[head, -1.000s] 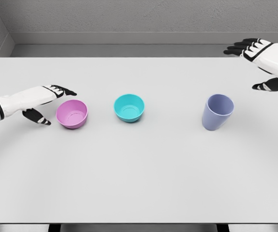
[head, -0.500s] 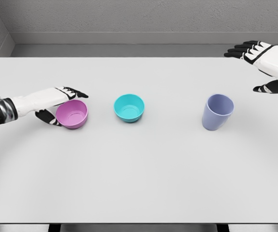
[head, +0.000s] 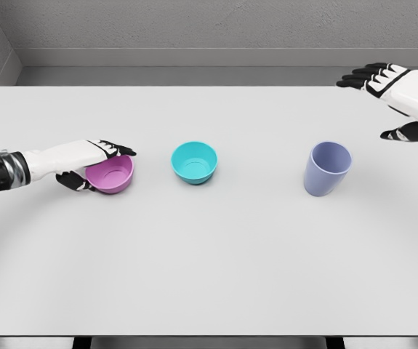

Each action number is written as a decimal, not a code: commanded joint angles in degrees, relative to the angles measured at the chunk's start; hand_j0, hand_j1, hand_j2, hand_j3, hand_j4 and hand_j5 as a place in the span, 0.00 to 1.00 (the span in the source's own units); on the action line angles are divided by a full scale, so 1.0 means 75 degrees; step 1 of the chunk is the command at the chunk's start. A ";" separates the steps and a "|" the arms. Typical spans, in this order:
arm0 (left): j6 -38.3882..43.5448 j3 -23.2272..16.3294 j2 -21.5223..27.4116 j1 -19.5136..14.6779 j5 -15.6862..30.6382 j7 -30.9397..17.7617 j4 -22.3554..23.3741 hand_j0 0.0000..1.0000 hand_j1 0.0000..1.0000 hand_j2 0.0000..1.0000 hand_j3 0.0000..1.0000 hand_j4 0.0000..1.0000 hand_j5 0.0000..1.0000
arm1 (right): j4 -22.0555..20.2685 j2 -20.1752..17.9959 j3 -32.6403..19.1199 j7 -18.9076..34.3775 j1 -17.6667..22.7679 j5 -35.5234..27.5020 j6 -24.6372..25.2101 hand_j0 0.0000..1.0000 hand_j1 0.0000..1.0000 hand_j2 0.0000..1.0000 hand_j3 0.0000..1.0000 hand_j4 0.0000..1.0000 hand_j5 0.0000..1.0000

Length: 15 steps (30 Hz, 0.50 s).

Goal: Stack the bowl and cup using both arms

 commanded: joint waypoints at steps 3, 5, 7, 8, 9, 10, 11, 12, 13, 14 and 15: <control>-0.0003 -0.0009 0.0005 0.0000 0.0055 -0.0064 -0.0002 1.00 1.00 1.00 1.00 1.00 1.00 | -0.0012 -0.0010 -0.0004 -0.0004 0.0000 -0.0037 0.0006 1.00 1.00 1.00 1.00 1.00 1.00; -0.0003 -0.0009 0.0028 0.0000 0.0067 -0.0064 -0.0002 0.98 0.98 0.98 0.98 0.98 0.98 | -0.0012 -0.0010 -0.0004 -0.0004 0.0000 -0.0037 0.0006 1.00 1.00 1.00 1.00 1.00 1.00; -0.0003 0.0014 0.0063 -0.0012 0.0079 -0.0064 -0.0002 0.78 0.78 0.78 0.78 0.78 0.78 | -0.0012 -0.0010 -0.0004 -0.0004 0.0000 -0.0037 0.0006 1.00 1.00 1.00 1.00 1.00 1.00; -0.0003 0.0014 0.0063 -0.0012 0.0090 -0.0064 -0.0013 0.71 0.71 0.71 0.71 0.71 0.71 | -0.0012 -0.0010 -0.0004 -0.0004 0.0000 -0.0037 0.0006 1.00 1.00 1.00 1.00 1.00 1.00; -0.0003 0.0014 0.0063 -0.0012 0.0090 -0.0064 -0.0013 0.66 0.66 0.66 0.66 0.66 0.66 | -0.0012 -0.0010 -0.0004 -0.0004 0.0000 -0.0037 0.0006 1.00 1.00 1.00 1.00 1.00 1.00; -0.0003 0.0014 0.0063 -0.0012 0.0079 -0.0053 -0.0013 0.61 0.61 0.61 0.61 0.61 0.61 | -0.0012 -0.0010 -0.0004 -0.0004 0.0000 -0.0037 0.0006 1.00 1.00 1.00 1.00 1.00 1.00; -0.0003 0.0014 0.0063 -0.0059 0.0079 -0.0041 -0.0013 0.60 0.60 0.60 0.60 0.60 0.60 | -0.0012 -0.0010 -0.0004 -0.0004 0.0000 -0.0037 0.0006 1.00 1.00 1.00 1.00 1.00 1.00; -0.0003 0.0026 0.0063 -0.0059 0.0079 -0.0041 -0.0013 0.58 0.58 0.58 0.58 0.58 0.58 | -0.0012 -0.0010 -0.0004 -0.0004 0.0000 -0.0037 0.0006 1.00 1.00 1.00 1.00 1.00 1.00; -0.0003 0.0026 0.0063 -0.0059 0.0067 -0.0029 -0.0025 0.57 0.57 0.57 0.57 0.57 0.57 | -0.0012 -0.0010 -0.0004 -0.0004 0.0000 -0.0037 0.0006 1.00 1.00 1.00 1.00 1.00 1.00; -0.0003 0.0026 0.0075 -0.0059 0.0067 -0.0029 -0.0025 0.55 0.55 0.55 0.55 0.55 0.55 | -0.0012 -0.0010 -0.0004 -0.0004 0.0000 -0.0037 0.0006 1.00 1.00 1.00 1.00 1.00 1.00; -0.0003 0.0026 0.0075 -0.0070 0.0055 -0.0029 -0.0025 0.50 0.50 0.50 0.50 0.50 0.50 | -0.0012 -0.0010 -0.0004 -0.0004 0.0000 -0.0037 0.0006 1.00 1.00 1.00 1.00 1.00 1.00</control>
